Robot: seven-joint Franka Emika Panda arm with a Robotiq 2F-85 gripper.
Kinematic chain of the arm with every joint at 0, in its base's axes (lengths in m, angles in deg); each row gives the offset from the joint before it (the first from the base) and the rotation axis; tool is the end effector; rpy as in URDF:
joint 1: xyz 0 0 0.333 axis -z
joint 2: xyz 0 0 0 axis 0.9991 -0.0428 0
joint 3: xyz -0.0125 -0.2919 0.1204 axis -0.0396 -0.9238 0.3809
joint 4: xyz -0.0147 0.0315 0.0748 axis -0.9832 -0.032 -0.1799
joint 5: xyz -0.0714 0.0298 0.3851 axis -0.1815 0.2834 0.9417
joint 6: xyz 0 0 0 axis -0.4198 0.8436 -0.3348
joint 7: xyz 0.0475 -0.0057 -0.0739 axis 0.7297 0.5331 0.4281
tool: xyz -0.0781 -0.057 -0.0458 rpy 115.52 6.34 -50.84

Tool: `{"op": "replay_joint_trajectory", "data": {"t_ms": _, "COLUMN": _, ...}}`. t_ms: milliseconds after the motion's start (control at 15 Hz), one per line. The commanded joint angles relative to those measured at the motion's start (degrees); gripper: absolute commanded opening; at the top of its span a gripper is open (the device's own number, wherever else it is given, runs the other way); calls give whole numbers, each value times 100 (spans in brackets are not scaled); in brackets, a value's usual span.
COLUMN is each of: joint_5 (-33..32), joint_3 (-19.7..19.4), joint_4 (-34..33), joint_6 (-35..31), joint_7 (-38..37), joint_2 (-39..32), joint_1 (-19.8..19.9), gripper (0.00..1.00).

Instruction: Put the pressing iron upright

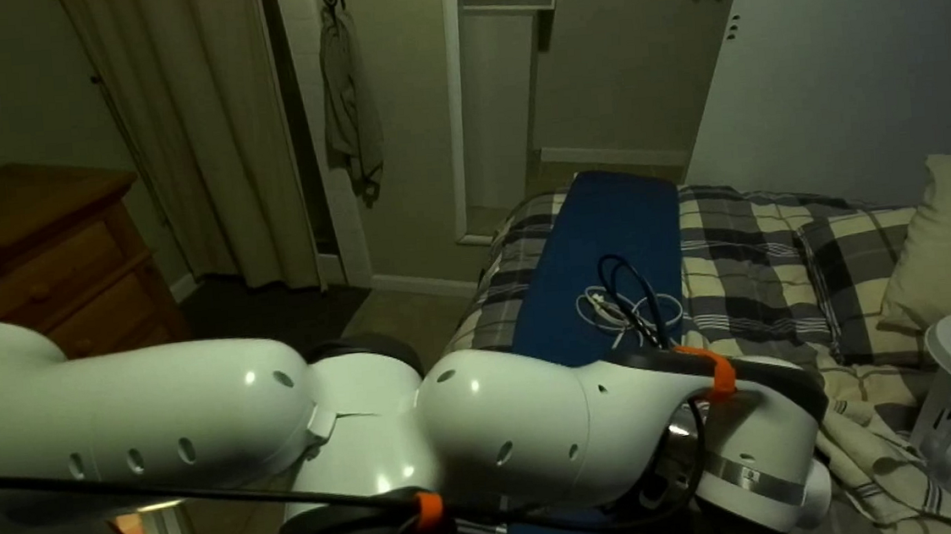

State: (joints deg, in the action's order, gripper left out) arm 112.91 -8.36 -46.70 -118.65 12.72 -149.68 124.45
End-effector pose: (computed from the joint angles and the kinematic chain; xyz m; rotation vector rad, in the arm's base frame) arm 0.6012 -0.2999 0.1018 -1.4799 1.2261 1.3663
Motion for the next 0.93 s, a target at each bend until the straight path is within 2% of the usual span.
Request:
{"op": "replay_joint_trajectory", "data": {"t_ms": 0, "joint_5": -51, "joint_3": -110, "joint_4": -520, "joint_6": -256, "joint_7": -402, "joint_2": -338, "joint_1": -20, "gripper": 0}}
{"op": "replay_joint_trajectory", "data": {"t_ms": 400, "joint_5": -50, "joint_3": -243, "joint_4": -402, "joint_6": -1036, "joint_7": -986, "joint_2": -351, "joint_1": -32, "gripper": 0}}
{"op": "replay_joint_trajectory", "data": {"t_ms": 867, "joint_5": -183, "joint_3": -338, "joint_4": -461, "joint_6": -1607, "joint_7": -1493, "joint_2": -381, "joint_1": -60, "gripper": 0}}
